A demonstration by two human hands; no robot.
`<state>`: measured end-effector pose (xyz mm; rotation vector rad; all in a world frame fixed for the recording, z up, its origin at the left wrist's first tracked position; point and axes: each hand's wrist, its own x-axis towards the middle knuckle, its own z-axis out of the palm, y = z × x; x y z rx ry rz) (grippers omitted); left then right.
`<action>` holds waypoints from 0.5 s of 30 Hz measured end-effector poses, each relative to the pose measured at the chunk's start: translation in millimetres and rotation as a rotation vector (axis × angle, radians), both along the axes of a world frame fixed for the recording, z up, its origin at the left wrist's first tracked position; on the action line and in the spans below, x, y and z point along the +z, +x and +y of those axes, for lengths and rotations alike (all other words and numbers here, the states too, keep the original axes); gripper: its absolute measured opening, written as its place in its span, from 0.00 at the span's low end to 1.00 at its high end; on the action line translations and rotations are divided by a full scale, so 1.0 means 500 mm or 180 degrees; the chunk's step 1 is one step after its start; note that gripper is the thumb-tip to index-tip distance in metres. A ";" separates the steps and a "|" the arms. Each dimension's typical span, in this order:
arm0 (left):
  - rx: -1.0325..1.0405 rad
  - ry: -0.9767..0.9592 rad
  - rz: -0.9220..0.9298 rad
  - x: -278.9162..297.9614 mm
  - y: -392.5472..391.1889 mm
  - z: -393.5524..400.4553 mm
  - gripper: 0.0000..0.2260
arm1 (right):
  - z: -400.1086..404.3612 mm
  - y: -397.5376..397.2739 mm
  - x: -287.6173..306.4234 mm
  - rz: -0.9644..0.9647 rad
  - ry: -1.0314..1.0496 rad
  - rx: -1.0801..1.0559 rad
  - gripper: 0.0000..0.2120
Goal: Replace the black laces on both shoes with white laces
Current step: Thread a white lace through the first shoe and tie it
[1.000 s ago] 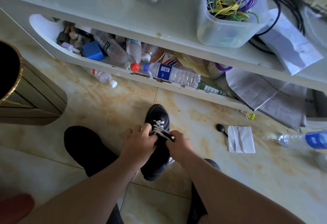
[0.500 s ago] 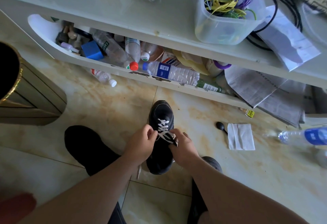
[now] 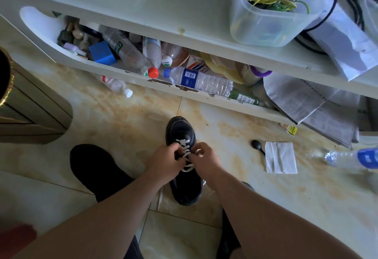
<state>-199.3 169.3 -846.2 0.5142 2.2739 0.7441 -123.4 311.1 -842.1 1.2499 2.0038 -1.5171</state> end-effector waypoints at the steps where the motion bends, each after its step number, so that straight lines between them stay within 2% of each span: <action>1: -0.0054 0.0032 -0.0035 0.003 -0.002 -0.001 0.03 | -0.002 -0.004 0.003 -0.0003 0.0042 0.0159 0.07; 4: -0.0273 0.0111 -0.0287 0.006 -0.012 -0.013 0.10 | 0.004 -0.006 0.007 -0.0039 0.0170 0.0782 0.13; 6: -0.0273 0.0150 -0.0562 0.011 -0.014 -0.025 0.14 | 0.012 0.000 0.012 0.0002 0.0154 0.0953 0.14; 8: -0.0058 0.0219 -0.0745 0.012 -0.014 -0.038 0.12 | 0.021 0.010 0.013 0.0090 0.0069 0.0841 0.11; 11: 0.0103 0.0317 -0.0800 0.019 -0.012 -0.050 0.01 | 0.030 0.023 0.010 0.0134 -0.0167 0.0248 0.03; 13: -0.0014 0.0290 -0.0807 0.024 -0.014 -0.055 0.05 | 0.031 0.029 0.013 0.0093 -0.0515 -0.0102 0.03; 15: -0.0157 0.0186 -0.0792 0.025 -0.020 -0.062 0.05 | 0.032 0.033 0.023 -0.0004 -0.0750 -0.0003 0.01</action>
